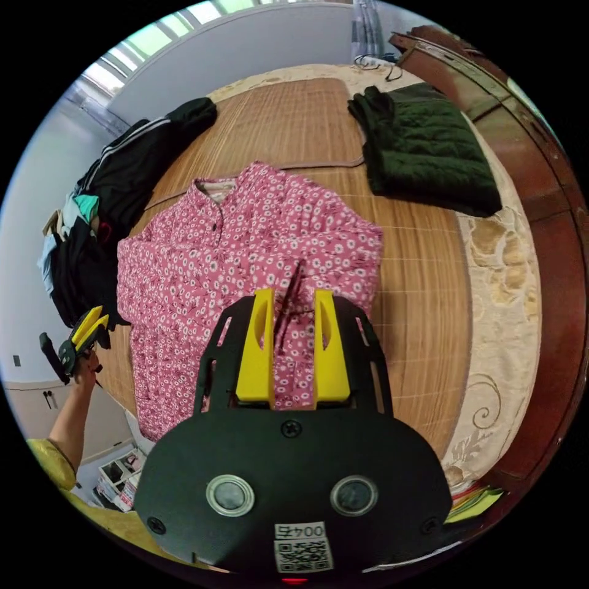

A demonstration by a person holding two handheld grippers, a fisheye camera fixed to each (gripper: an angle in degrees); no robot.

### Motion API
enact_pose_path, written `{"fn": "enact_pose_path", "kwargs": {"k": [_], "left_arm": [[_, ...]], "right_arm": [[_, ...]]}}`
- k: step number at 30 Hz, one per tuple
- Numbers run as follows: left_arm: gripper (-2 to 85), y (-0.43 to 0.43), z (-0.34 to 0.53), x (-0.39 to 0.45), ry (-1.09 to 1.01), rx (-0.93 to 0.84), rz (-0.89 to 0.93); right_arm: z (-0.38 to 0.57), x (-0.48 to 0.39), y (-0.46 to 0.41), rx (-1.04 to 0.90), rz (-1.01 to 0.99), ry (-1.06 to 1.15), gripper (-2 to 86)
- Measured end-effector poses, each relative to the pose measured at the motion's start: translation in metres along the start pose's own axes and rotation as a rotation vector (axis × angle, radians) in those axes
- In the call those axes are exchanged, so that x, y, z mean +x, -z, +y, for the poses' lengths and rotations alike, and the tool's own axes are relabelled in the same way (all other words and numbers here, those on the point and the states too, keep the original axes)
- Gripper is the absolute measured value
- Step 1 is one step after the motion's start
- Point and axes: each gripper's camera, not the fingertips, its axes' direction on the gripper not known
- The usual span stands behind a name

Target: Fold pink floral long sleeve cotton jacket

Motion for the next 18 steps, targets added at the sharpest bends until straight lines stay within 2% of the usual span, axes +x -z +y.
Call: {"fn": "enact_pose_path", "kwargs": {"k": [4, 9, 11, 15, 18], "left_arm": [[9.2, -0.019, -0.041, 0.023, -0.064, 0.025, 0.041], [7.8, -0.11, -0.071, 0.037, -0.044, -0.197, 0.026], [7.5, -0.127, -0.067, 0.042, -0.064, -0.229, 0.018], [6.5, -0.142, -0.061, 0.058, -0.122, -0.216, -0.048], [5.9, -0.154, -0.066, 0.052, -0.101, -0.233, -0.025]], "right_arm": [[0.006, -0.051, 0.0, 0.011, 0.0, 0.163, 9.0], [-0.002, -0.096, -0.047, -0.114, 0.1, 0.273, 7.3], [-0.003, -0.103, -0.064, -0.162, 0.117, 0.293, 7.2], [-0.007, -0.116, -0.081, -0.214, 0.138, 0.321, 6.6], [-0.005, -0.132, -0.091, -0.213, 0.212, 0.369, 6.5]]}}
